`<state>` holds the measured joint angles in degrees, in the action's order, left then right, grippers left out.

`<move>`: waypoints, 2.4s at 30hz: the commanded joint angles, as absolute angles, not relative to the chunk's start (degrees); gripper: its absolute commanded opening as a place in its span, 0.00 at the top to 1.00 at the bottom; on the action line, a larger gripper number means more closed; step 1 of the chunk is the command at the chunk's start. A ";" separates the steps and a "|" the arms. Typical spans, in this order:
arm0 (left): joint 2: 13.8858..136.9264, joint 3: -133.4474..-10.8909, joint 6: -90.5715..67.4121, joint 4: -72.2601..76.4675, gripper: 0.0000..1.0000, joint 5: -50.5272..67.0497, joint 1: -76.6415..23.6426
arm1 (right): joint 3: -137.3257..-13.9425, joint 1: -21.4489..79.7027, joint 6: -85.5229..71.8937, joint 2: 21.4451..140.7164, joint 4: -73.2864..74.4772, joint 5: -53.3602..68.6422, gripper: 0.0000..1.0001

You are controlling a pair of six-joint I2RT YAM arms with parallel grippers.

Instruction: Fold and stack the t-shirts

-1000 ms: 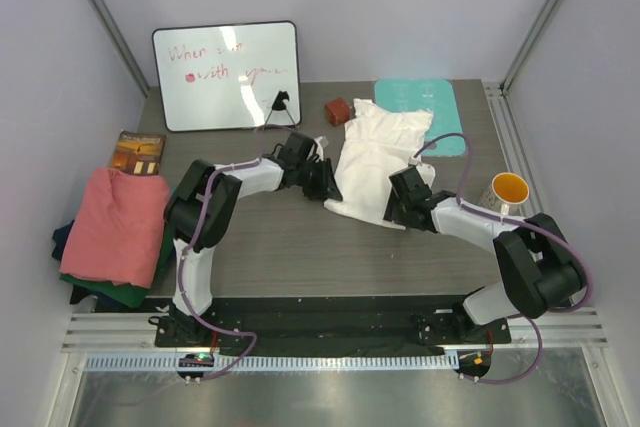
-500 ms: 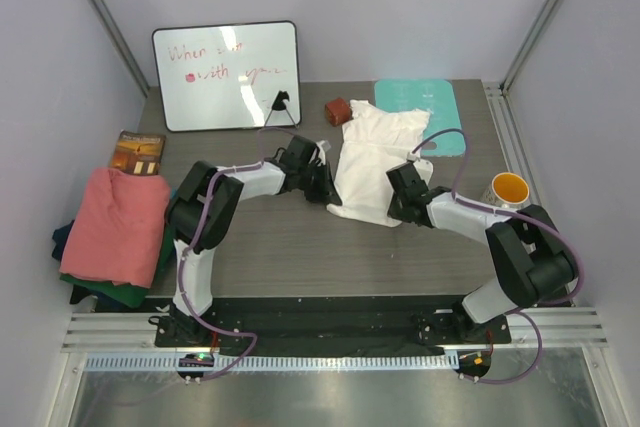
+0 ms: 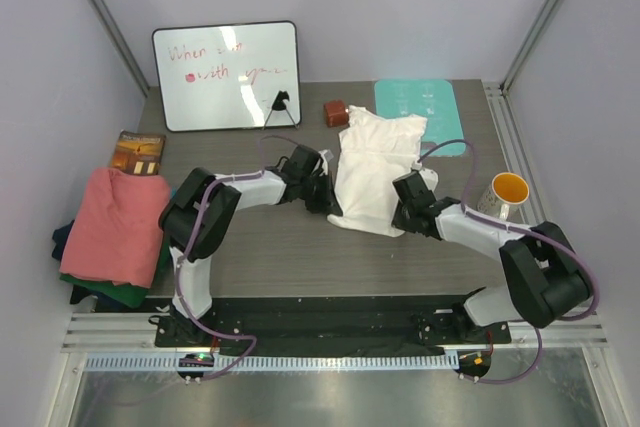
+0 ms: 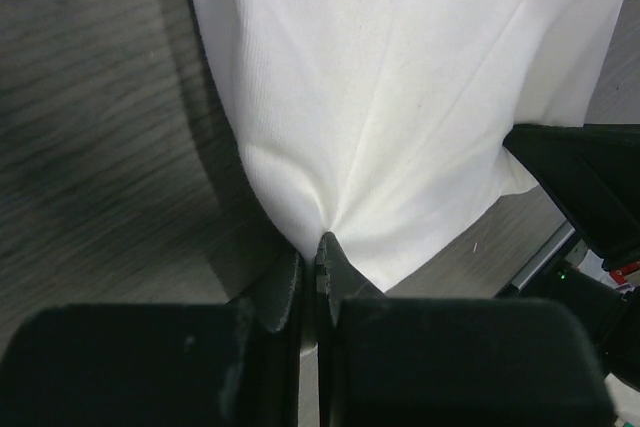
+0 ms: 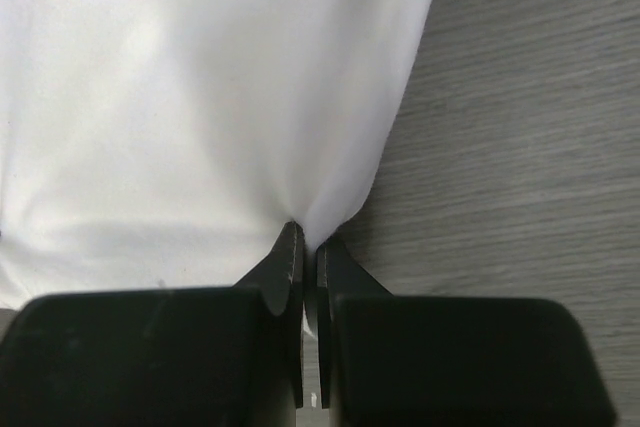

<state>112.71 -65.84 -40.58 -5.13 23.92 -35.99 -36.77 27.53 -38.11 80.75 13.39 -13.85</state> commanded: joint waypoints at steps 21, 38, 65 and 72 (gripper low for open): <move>90.09 -52.30 -50.18 -21.35 1.00 8.79 -47.46 | -30.50 31.90 -39.02 63.02 28.38 -1.50 0.99; 88.24 -60.55 -48.17 -32.51 1.00 0.54 -51.86 | -37.77 32.43 -38.94 54.04 36.83 0.36 0.99; 115.20 -108.43 -34.02 -44.29 1.00 -8.97 -36.74 | -64.77 22.33 -23.38 82.50 25.58 -16.27 0.97; 121.90 -113.47 -33.05 -44.48 1.00 -8.44 -35.07 | -70.92 20.13 -23.64 95.60 23.04 -15.12 0.99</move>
<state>120.40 -110.87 -35.33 -42.94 -6.24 -36.91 -67.02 21.52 -25.10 91.53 25.23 -13.21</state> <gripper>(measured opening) 0.022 0.052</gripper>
